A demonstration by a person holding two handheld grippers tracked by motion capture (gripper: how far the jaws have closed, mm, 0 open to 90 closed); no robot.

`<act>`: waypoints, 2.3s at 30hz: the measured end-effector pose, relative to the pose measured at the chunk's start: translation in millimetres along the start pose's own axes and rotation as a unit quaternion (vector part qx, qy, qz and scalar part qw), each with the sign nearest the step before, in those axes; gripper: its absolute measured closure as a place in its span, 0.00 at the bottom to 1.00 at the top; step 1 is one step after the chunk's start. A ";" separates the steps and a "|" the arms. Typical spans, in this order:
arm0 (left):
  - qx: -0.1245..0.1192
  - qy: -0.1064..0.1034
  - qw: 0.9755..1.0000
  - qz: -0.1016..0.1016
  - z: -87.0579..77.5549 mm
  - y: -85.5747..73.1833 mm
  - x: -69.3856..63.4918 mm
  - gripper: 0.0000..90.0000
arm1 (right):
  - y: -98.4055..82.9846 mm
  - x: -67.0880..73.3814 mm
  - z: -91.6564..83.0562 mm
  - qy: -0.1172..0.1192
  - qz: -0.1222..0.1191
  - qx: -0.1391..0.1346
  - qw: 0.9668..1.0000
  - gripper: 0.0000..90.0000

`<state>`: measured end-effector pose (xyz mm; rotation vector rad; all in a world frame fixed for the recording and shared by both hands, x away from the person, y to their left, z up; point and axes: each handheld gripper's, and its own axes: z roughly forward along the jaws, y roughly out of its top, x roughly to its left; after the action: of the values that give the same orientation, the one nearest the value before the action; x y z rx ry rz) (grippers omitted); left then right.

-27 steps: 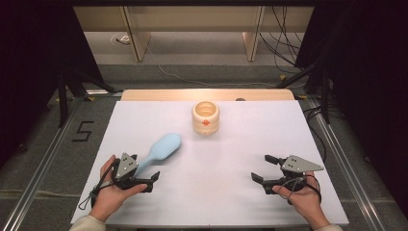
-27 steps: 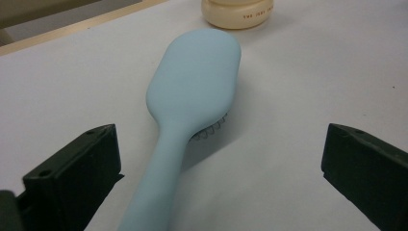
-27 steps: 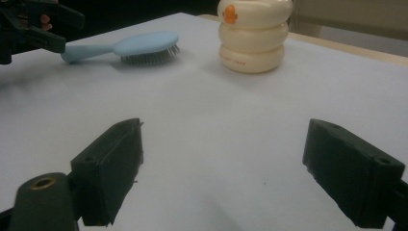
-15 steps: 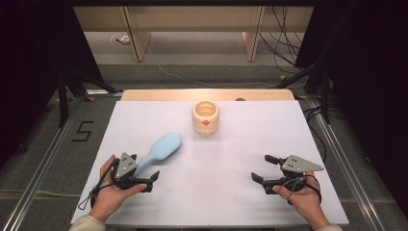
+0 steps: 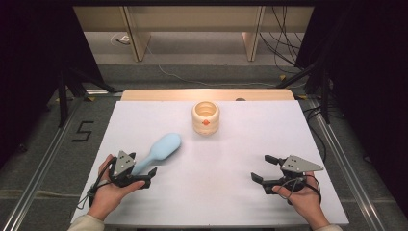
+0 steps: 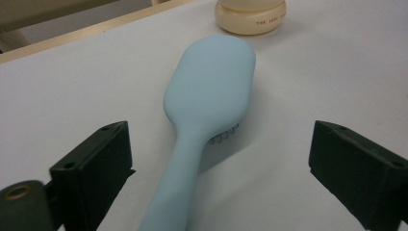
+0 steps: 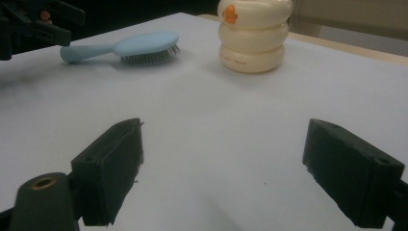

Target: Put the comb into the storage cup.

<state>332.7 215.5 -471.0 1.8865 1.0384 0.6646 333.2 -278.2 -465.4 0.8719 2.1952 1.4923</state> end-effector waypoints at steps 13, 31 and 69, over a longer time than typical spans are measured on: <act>0.002 0.042 0.998 -0.040 -1.1 9.2 13.5 0.59 | -0.1 -0.1 0.2 0.000 -0.001 0.000 1.000 0.17; 0.071 0.092 0.992 -0.054 16.6 23.2 29.8 1.00 | -0.3 0.3 1.0 0.001 0.000 0.000 1.000 0.17; 0.181 0.065 0.980 -0.057 45.0 8.4 44.3 1.00 | -0.5 0.4 1.7 0.003 0.003 0.003 1.000 0.17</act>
<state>392.9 231.8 -483.8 2.0916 1.4180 0.5652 333.7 -276.9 -466.5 0.8760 2.2041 1.4948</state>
